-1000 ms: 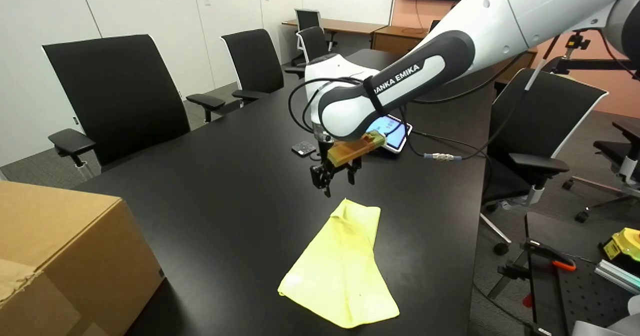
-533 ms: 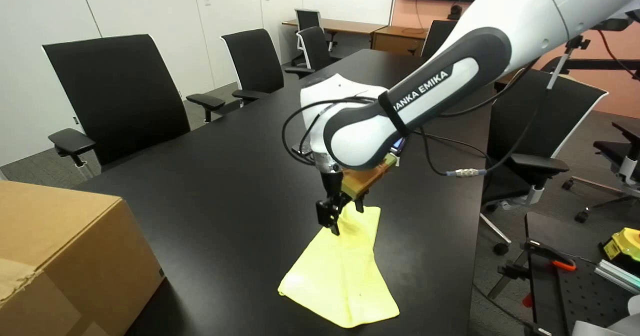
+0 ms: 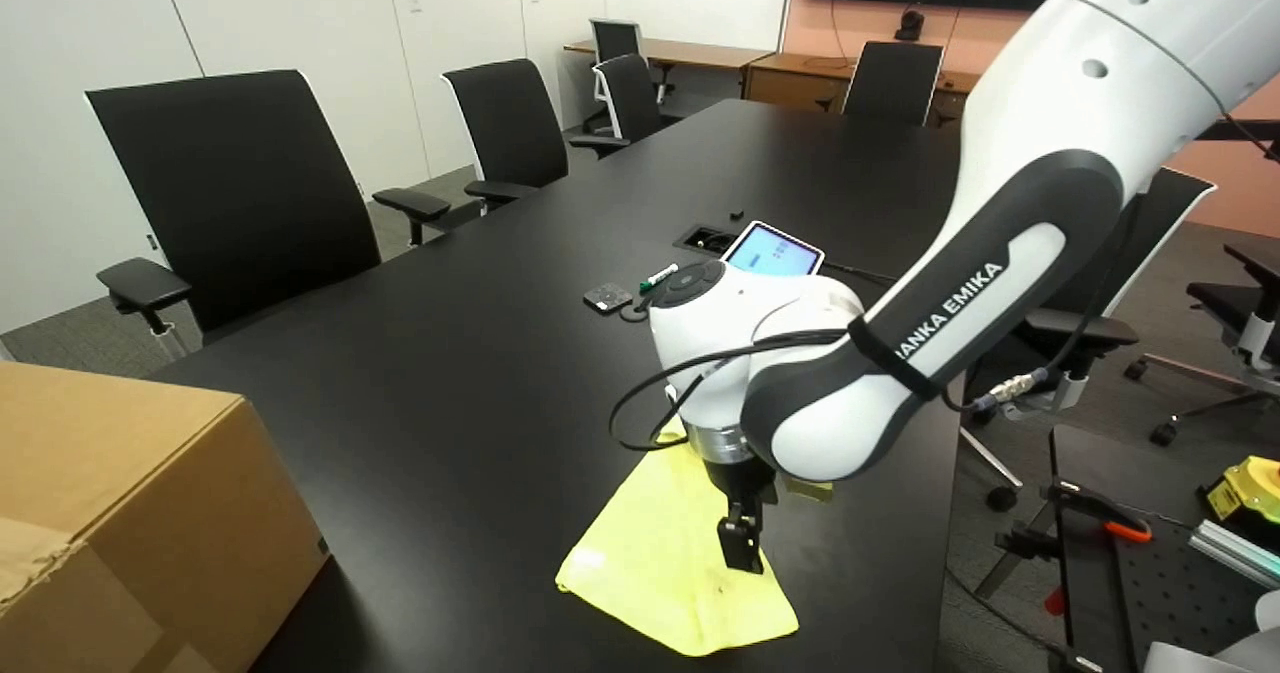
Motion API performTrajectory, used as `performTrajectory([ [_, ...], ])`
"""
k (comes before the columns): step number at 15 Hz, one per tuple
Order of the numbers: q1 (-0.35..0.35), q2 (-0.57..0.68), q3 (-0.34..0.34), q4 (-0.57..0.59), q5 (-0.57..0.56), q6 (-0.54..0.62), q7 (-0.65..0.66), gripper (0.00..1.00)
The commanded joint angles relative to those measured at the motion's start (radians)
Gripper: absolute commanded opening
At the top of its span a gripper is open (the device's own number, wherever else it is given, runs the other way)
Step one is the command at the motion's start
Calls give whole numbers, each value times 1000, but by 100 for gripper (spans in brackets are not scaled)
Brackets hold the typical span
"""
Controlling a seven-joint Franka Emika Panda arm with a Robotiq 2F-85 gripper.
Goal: Fold the towel in half
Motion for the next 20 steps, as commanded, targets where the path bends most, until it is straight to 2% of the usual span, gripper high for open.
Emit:
performTrajectory([
  [1,40,-39,12,-105,-89,100,-60,100],
  [7,129,-46,13,-174,-219,214,-50,100],
  [11,169,-53,-30,-221,-354,277,-51,100],
  [16,164,-37,-83,-267,-513,401,-67,100],
  [20,130,-24,-88,-299,-585,540,-111,100],
])
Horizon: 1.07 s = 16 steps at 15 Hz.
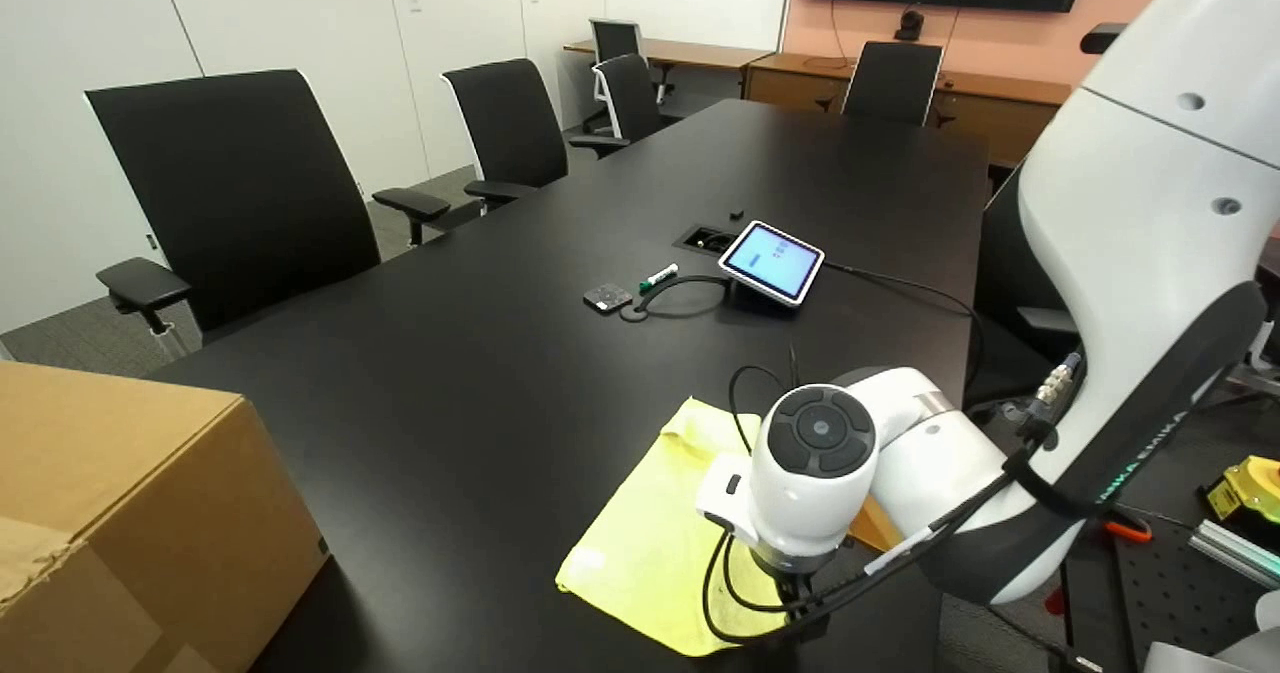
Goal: Fold the towel in half
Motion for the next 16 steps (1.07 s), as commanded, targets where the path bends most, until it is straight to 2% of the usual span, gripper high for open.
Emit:
performTrajectory([
  [1,-34,-11,3,-47,-50,127,-72,100],
  [7,-71,4,24,-59,-33,200,-185,100],
  [12,-150,4,132,-75,26,173,-313,100],
  [16,-169,-3,177,-83,88,141,-359,100],
])
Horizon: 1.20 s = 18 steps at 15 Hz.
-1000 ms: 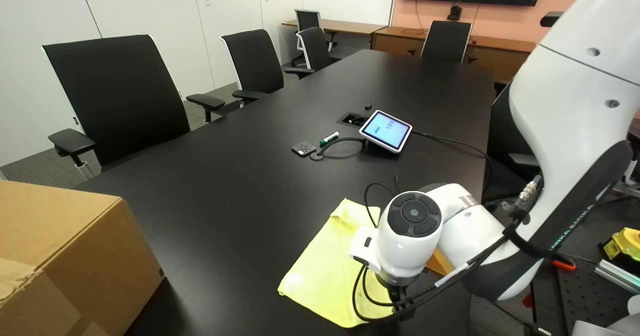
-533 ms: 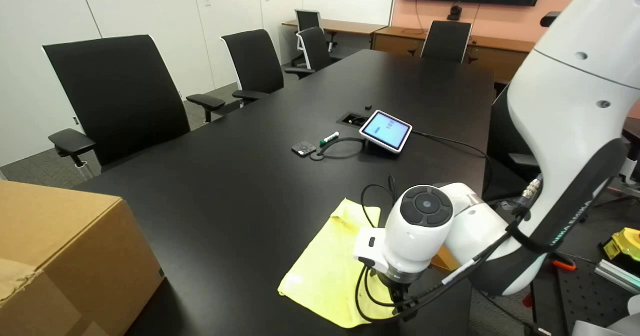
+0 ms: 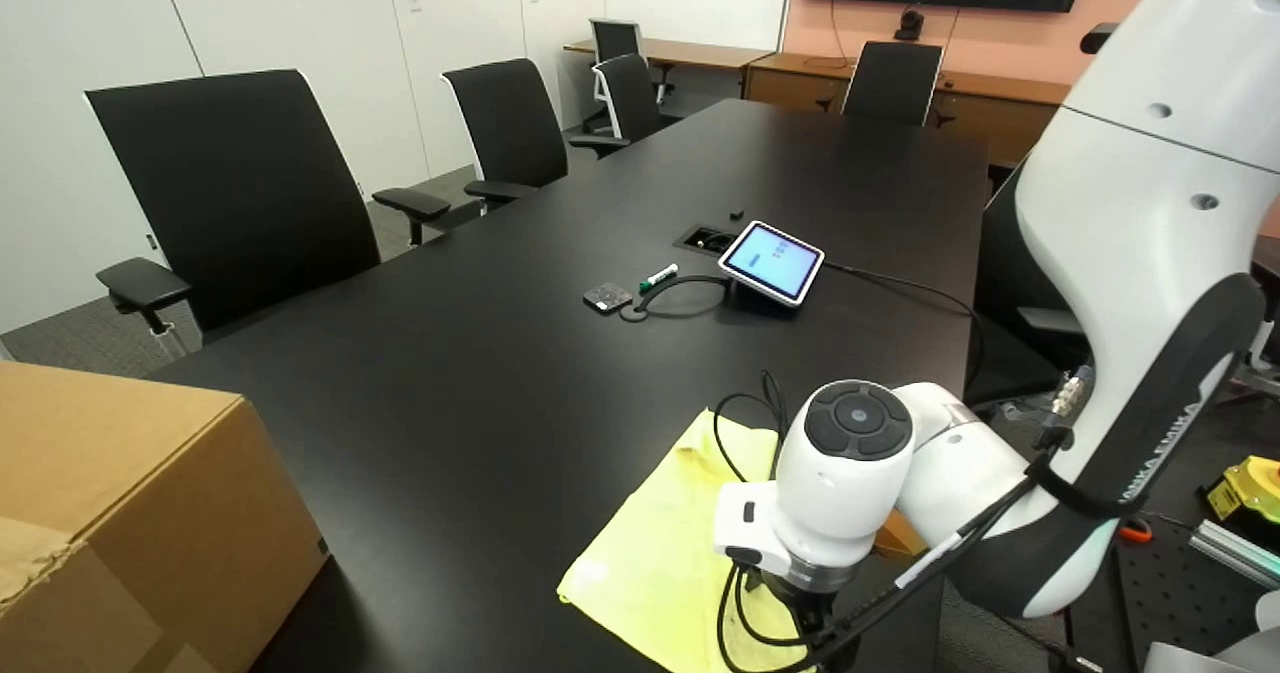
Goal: Fold the towel in half
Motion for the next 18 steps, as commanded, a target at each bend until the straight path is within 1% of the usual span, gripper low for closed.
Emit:
performTrajectory([
  [1,-28,-20,46,-20,71,-23,-69,100],
  [7,-20,-35,49,-18,144,-59,-98,100],
  [18,-14,-6,45,-6,157,-39,-99,100],
])
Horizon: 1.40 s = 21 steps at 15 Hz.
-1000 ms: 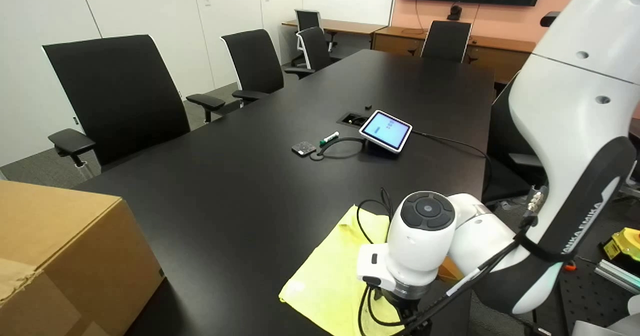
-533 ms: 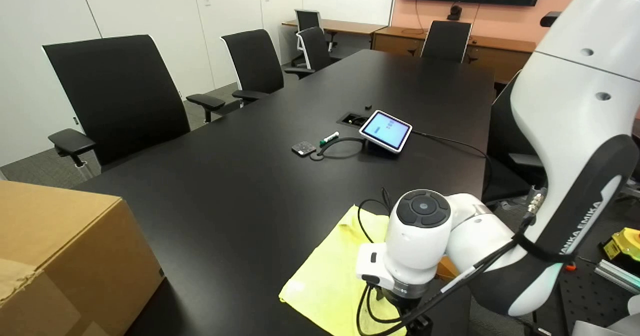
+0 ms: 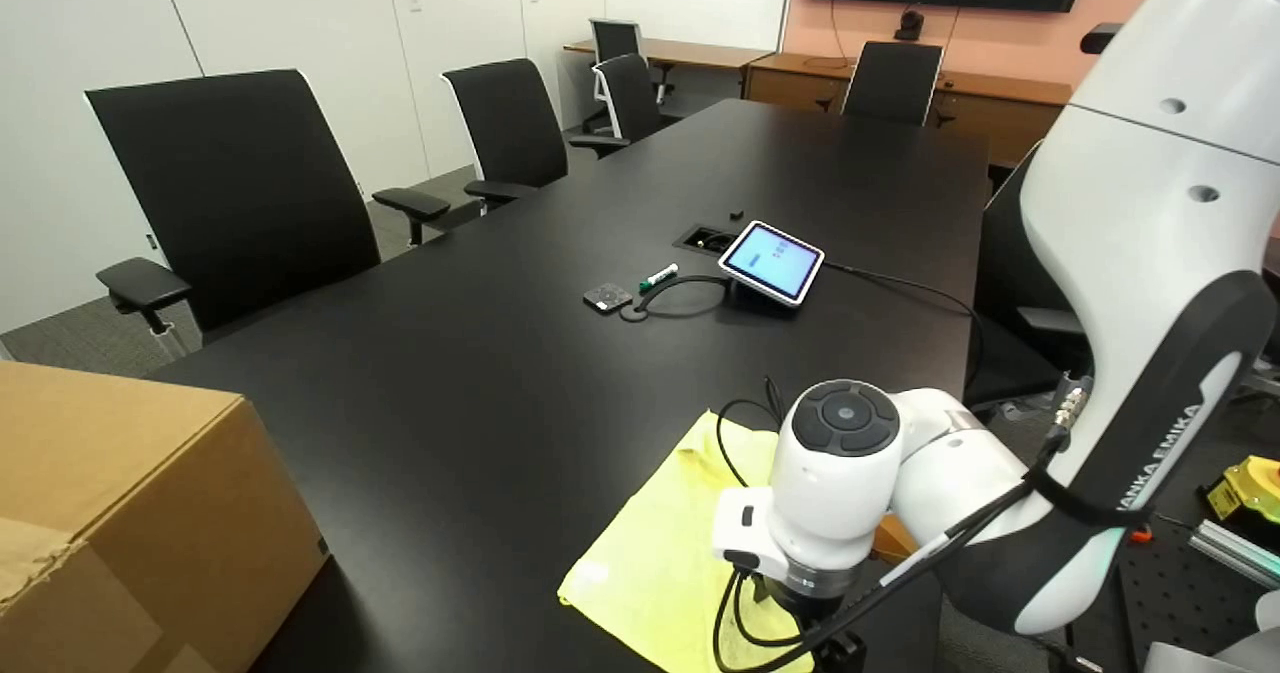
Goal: Fold the towel in half
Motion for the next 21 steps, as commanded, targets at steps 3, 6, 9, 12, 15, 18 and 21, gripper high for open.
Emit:
performTrajectory([
  [3,-3,11,11,0,33,7,-26,100],
  [6,-1,15,10,0,36,10,-23,100],
  [9,-3,13,10,-1,38,13,-23,87],
  [12,-2,4,10,-1,42,8,-18,57],
  [15,0,-8,12,-5,46,3,-16,34],
  [18,11,-26,4,-8,48,-14,-2,12],
  [21,13,-59,6,-11,67,-69,7,3],
])
